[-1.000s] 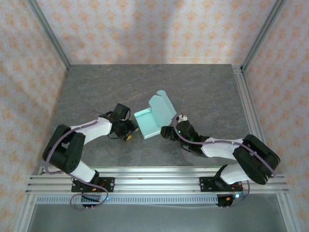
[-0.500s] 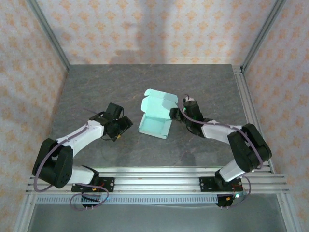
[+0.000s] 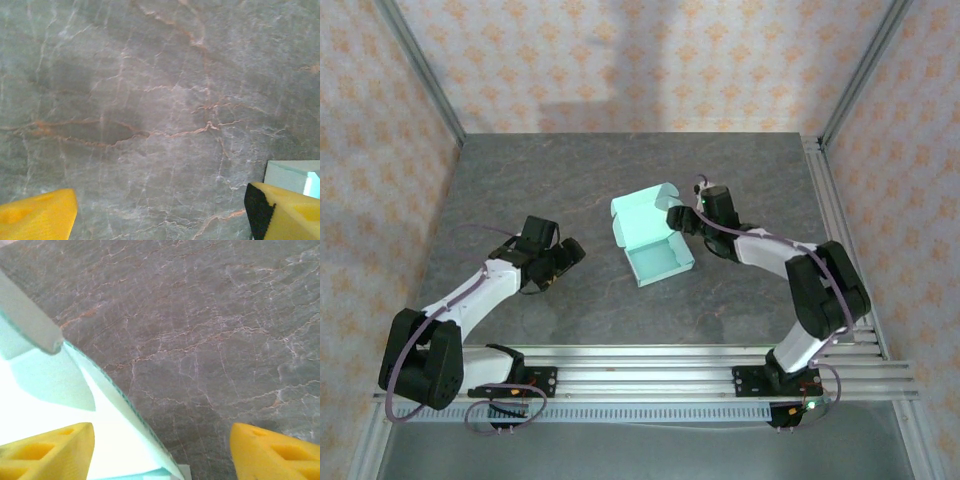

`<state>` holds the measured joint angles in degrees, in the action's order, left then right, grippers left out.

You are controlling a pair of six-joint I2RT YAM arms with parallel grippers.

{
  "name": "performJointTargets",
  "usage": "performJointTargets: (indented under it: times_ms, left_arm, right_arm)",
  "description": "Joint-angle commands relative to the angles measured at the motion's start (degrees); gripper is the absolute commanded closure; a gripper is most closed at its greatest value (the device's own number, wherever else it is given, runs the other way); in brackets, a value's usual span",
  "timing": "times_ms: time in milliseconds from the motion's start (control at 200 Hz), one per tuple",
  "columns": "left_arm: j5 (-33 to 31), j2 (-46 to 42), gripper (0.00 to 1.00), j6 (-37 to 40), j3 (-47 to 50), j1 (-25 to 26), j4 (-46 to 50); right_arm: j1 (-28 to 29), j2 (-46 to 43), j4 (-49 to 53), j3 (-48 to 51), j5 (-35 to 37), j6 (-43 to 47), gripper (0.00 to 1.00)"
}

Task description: Fold the paper box

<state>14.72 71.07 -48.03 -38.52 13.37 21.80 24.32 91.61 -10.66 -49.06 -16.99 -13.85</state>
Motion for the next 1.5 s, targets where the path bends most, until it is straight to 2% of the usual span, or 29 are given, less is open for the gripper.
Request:
performJointTargets:
  times_ms: [0,110,220,370,646,1006,1201,1266,1491]
  left_arm:
    - [1.2,-0.9,0.14,3.4,-0.7,0.5,-5.1]
    - [1.2,0.0,0.14,2.7,-0.8,1.5,-6.8]
    - [0.9,1.9,0.15,2.2,-1.5,1.9,-7.5]
    - [0.8,3.6,0.15,2.1,-2.2,1.9,-7.3]
    - [-1.7,3.1,0.15,3.1,-1.3,2.0,-4.9]
    - [-1.8,4.9,0.15,3.1,-1.2,2.0,-5.8]
    - [-1.6,5.4,0.15,3.2,-0.8,2.0,-6.0]
    - [-1.6,5.5,0.15,3.3,-0.6,1.9,-6.2]
    - [-1.7,5.8,0.14,3.5,-0.3,1.9,-6.3]
  right_arm:
    - [-0.1,-7.6,2.4,3.8,2.0,0.2,0.26]
    - [-0.1,-11.2,6.2,6.0,0.7,0.8,0.31]
    - [0.3,-11.3,9.5,6.1,-0.7,0.6,0.42]
    - [1.9,-9.1,10.9,6.1,2.0,1.2,0.57]
    - [3.4,-2.0,11.1,3.9,1.8,2.9,0.65]
    - [6.0,1.1,16.7,-0.2,6.5,4.7,0.87]
    - [8.4,2.9,23.0,-3.5,12.3,5.7,0.88]
    - [9.0,3.2,25.0,-4.5,13.9,5.6,0.85]
    - [9.5,2.6,26.9,-6.6,14.1,3.9,0.83]
